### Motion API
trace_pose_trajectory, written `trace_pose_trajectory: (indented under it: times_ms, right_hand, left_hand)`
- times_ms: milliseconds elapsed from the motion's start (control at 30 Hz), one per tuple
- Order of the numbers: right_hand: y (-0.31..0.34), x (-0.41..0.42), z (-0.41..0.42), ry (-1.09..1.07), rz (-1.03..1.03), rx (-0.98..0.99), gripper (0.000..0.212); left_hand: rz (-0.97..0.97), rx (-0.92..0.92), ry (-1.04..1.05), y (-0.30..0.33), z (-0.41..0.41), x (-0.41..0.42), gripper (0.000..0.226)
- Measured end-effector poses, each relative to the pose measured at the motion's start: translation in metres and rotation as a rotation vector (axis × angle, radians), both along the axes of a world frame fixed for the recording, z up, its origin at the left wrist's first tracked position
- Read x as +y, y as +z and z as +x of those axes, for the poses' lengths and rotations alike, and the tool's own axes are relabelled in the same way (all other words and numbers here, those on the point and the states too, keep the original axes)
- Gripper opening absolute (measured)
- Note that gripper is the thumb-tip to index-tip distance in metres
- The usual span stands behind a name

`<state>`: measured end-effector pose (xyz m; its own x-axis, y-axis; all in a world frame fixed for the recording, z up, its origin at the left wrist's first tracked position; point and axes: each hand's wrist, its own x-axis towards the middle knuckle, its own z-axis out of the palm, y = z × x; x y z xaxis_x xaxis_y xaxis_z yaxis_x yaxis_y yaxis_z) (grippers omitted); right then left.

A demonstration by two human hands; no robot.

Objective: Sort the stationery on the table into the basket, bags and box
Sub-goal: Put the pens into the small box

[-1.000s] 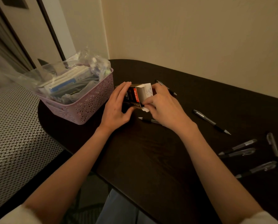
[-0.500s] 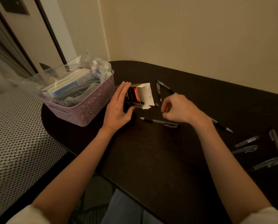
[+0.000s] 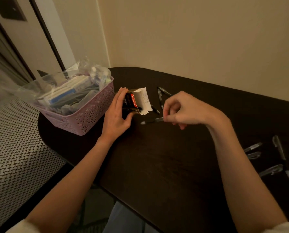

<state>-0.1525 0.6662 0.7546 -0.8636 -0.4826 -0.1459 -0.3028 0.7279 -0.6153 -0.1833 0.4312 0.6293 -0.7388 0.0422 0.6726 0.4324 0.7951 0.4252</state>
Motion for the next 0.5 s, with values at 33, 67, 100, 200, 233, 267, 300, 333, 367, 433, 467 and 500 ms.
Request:
trace_pose_trajectory:
  times_ms: [33, 67, 100, 200, 233, 267, 300, 333, 367, 433, 467, 500]
  right_hand:
    - [0.008, 0.000, 0.006, 0.002, -0.070, 0.045, 0.004]
    - [0.015, -0.002, 0.012, -0.009, -0.138, 0.107, 0.003]
    - [0.018, -0.005, 0.016, -0.034, -0.188, 0.186, 0.004]
    - [0.018, -0.014, 0.020, -0.116, -0.176, 0.368, 0.007]
    - [0.016, -0.017, 0.020, -0.134, -0.134, 0.406, 0.007]
    - [0.015, -0.019, 0.020, -0.146, -0.086, 0.443, 0.007]
    - [0.013, -0.021, 0.019, -0.160, -0.038, 0.482, 0.008]
    - [0.011, -0.023, 0.018, -0.176, 0.007, 0.519, 0.009]
    - [0.008, -0.025, 0.016, -0.187, 0.037, 0.550, 0.010]
    - [-0.001, -0.033, 0.013, -0.181, 0.036, 0.592, 0.013]
    - [-0.006, -0.038, 0.012, -0.165, 0.007, 0.596, 0.015]
    - [-0.012, -0.042, 0.011, -0.143, -0.033, 0.589, 0.019]
  left_hand:
    - [-0.003, -0.002, 0.005, 0.000, 0.000, 0.000, 0.083]
    - [-0.002, -0.001, 0.007, 0.000, 0.001, 0.001, 0.082]
    - [-0.003, -0.001, 0.010, 0.000, 0.001, 0.001, 0.082]
    - [-0.019, 0.000, 0.016, 0.000, 0.001, 0.001, 0.082]
    - [-0.024, 0.002, 0.015, 0.000, 0.001, 0.001, 0.082]
    - [-0.027, 0.001, 0.016, 0.000, 0.001, 0.002, 0.082]
    - [-0.031, 0.001, 0.016, 0.000, 0.001, 0.002, 0.082]
    - [-0.033, 0.003, 0.015, 0.000, 0.001, 0.002, 0.082]
    - [-0.034, 0.006, 0.014, 0.000, 0.001, 0.002, 0.082]
    - [-0.030, 0.009, 0.012, 0.000, 0.000, 0.002, 0.082]
    - [-0.026, 0.011, 0.009, -0.001, 0.000, 0.001, 0.082]
    - [-0.025, 0.015, 0.005, -0.001, 0.000, 0.001, 0.082]
